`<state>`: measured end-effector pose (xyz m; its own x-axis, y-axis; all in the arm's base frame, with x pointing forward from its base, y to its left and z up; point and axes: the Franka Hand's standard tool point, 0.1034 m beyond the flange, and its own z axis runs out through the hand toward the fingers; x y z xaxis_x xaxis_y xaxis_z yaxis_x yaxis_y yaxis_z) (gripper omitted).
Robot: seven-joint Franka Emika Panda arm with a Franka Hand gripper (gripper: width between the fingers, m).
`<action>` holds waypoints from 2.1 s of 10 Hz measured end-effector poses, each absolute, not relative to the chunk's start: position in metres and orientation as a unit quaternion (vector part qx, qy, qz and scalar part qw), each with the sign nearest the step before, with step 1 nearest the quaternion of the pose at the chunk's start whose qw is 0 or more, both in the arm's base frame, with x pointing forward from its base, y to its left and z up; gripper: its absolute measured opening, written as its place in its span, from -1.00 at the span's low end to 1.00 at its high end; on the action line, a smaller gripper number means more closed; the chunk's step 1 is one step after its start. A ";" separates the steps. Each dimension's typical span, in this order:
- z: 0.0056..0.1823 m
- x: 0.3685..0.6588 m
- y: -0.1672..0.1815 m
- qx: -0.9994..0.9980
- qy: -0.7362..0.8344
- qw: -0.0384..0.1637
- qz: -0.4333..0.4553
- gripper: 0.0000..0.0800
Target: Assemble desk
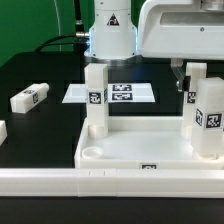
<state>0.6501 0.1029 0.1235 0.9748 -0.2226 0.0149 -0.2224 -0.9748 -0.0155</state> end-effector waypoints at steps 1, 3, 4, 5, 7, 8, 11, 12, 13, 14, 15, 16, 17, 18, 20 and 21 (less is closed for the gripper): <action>0.123 0.650 0.102 -0.996 0.090 0.005 -0.009 0.62; 0.124 0.650 0.101 -0.999 0.039 0.004 -0.009 0.62; 0.123 0.650 0.101 -1.000 0.024 0.004 -0.009 0.59; 0.123 0.650 0.101 -1.000 0.029 0.004 -0.009 0.59; 0.123 0.650 0.101 -1.000 0.030 0.004 -0.009 -0.29; 0.123 0.650 0.101 -0.999 0.048 0.004 -0.009 -0.28; 0.123 0.650 0.101 -0.990 0.139 0.006 -0.008 -0.28; 0.124 0.651 0.099 -0.980 0.201 0.012 -0.007 -0.28; 0.124 0.651 0.096 -0.967 0.255 0.019 -0.005 -0.28; 0.122 0.651 0.095 -0.955 0.295 0.024 -0.004 -0.28; 0.122 0.651 0.094 -0.935 0.353 0.032 -0.004 -0.28; 0.121 0.652 0.093 -0.915 0.402 0.038 -0.005 -0.28; 0.121 0.652 0.093 -0.900 0.435 0.038 -0.004 -0.28; 0.121 0.652 0.093 -0.879 0.474 0.038 -0.002 -0.28; 0.121 0.652 0.093 -0.838 0.545 0.038 0.001 -0.27; 0.121 0.652 0.093 -0.817 0.575 0.039 0.003 -0.27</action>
Offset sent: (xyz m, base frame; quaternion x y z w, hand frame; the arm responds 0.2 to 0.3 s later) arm 0.0011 0.0015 0.0002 -0.0021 -0.0020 -0.1753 0.9845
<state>0.6523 0.0932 0.1207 0.3389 -0.9395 -0.0490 -0.9400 -0.3359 -0.0605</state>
